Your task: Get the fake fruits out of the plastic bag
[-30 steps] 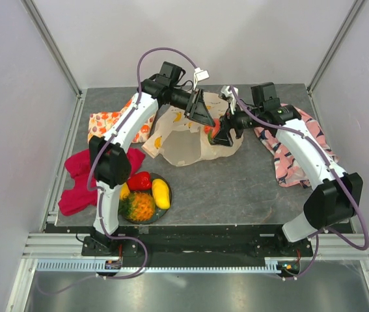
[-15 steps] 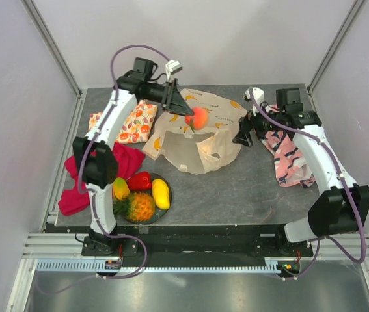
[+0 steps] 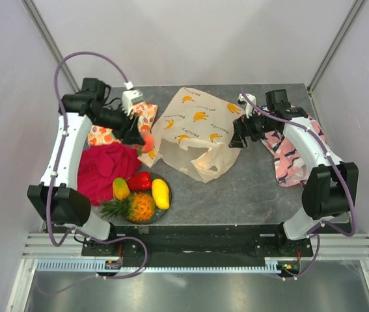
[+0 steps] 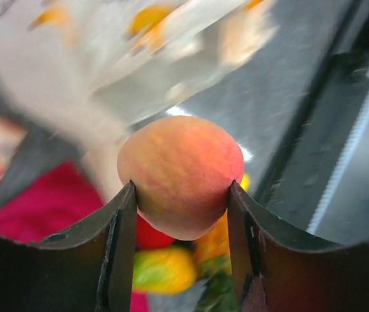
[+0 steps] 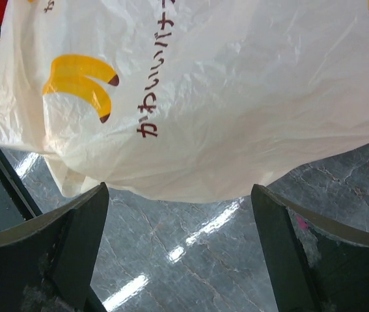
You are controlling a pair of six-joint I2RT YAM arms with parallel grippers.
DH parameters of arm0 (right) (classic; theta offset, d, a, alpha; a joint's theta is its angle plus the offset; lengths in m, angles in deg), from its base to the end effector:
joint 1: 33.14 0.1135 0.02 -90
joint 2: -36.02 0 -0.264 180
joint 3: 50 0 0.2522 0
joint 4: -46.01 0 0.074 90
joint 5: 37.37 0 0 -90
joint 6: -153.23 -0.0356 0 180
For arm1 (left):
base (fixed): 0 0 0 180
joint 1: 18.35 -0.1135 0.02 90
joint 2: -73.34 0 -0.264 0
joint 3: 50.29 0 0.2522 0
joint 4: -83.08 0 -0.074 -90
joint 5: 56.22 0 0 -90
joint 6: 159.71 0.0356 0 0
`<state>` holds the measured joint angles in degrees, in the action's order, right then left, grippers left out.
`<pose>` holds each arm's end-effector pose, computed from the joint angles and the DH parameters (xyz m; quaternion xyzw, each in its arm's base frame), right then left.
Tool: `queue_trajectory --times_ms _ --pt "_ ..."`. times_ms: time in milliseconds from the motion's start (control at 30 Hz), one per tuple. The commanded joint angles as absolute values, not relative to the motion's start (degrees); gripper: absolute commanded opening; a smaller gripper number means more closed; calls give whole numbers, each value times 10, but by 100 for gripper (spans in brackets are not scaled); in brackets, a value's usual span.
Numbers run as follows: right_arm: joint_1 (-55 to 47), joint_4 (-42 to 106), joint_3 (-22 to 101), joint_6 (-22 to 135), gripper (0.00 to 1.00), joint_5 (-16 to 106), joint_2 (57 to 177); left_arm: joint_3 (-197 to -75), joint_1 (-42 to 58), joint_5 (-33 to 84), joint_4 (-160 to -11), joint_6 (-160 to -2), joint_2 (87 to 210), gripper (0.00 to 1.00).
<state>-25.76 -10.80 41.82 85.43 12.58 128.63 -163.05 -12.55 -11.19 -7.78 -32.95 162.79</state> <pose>0.3327 0.0662 0.2883 -0.3227 0.8480 0.2923 0.3023 0.2857 -0.0543 0.3868 0.4025 0.8128 -0.3088 0.2862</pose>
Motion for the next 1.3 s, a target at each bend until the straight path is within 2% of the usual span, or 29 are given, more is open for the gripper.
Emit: queue_trajectory --times_ms 0,300,900,933,1000,1033,1133,1200,1267 --pt "-256 -94 445 844 98 109 1298 -1551 -179 -2 40 -208 1560 2" --pt "-257 -95 457 838 98 101 1323 -1382 -179 22 -3 -192 1527 2" --pt "-256 -90 466 828 98 102 1340 -1321 -171 33 -1 -158 1539 6" --pt "-256 -91 466 827 98 101 1341 -1319 -170 34 -1 -158 1539 8" --pt "-256 -90 468 826 98 99 1345 -1323 -170 32 -5 -166 1547 20" --pt "-256 -91 469 825 98 99 1345 -1326 -170 31 -8 -168 1547 34" --pt "-256 -91 473 825 98 99 1349 -1337 -170 31 -19 -171 1548 47" --pt "-256 -90 475 825 98 100 1349 -1345 -170 33 -24 -173 1549 61" --pt "-255 -91 474 825 98 100 1349 -1352 -170 33 -26 -174 1551 70"
